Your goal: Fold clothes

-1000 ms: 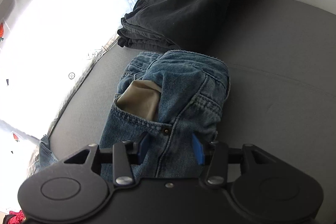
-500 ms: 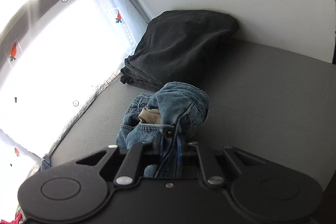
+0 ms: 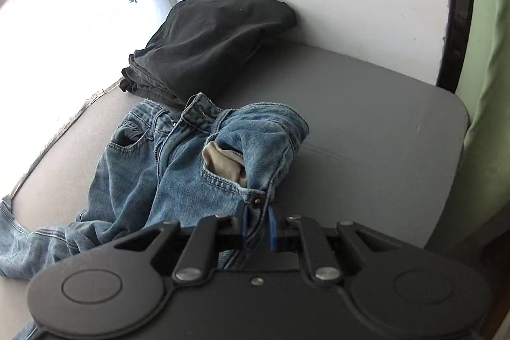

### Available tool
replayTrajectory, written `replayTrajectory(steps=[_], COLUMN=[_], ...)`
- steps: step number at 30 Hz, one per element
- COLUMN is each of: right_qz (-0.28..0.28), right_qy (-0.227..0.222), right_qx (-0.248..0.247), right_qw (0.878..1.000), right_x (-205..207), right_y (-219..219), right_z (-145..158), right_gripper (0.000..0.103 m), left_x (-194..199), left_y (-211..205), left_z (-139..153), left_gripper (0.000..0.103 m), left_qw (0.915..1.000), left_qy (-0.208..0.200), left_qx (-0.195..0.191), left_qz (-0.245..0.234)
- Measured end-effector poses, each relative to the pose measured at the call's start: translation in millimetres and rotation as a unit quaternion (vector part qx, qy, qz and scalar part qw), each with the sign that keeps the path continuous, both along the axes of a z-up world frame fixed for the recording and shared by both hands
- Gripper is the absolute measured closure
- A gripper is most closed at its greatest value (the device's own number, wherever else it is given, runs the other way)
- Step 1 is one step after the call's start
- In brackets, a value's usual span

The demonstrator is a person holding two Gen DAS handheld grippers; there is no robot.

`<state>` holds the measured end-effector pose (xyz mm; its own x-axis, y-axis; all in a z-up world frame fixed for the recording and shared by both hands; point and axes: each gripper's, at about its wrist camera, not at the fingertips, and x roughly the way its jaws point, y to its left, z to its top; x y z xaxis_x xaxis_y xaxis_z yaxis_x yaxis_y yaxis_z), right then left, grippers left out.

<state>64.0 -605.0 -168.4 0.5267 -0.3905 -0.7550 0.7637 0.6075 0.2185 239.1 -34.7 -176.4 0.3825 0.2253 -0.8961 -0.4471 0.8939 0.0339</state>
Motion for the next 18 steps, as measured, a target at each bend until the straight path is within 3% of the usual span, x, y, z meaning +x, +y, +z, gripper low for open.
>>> replayTrajectory(steps=[3,5,7,14,17,18], right_qz=[-0.002,-0.022,-0.032,-0.032,-0.02,-0.007], right_qy=[0.083,0.11,0.111,0.088,0.057,0.04], right_qx=[0.006,0.024,0.007,-0.124,-0.12,-0.106], right_qw=[0.996,0.993,0.993,0.988,0.991,0.994], right_x=[11,8,7,36,56,67], right_y=[0,-1,3,32,42,48], right_z=[-24,-32,-24,29,40,40], right_gripper=[0.088,0.086,0.077,0.059,0.051,0.044], left_x=[1,1,2,16,26,32], left_y=[1,1,2,13,25,32], left_z=[0,0,0,7,16,20], left_gripper=[0.0,0.0,0.0,0.0,0.0,0.0], left_qw=[1.0,1.0,0.9999,0.9988,0.9987,0.9989], left_qy=[0.002,0.004,0.007,0.033,0.027,0.024], left_qx=[-0.003,-0.004,-0.007,-0.03,-0.028,-0.023], left_qz=[-0.003,-0.007,-0.011,-0.021,-0.032,-0.034])
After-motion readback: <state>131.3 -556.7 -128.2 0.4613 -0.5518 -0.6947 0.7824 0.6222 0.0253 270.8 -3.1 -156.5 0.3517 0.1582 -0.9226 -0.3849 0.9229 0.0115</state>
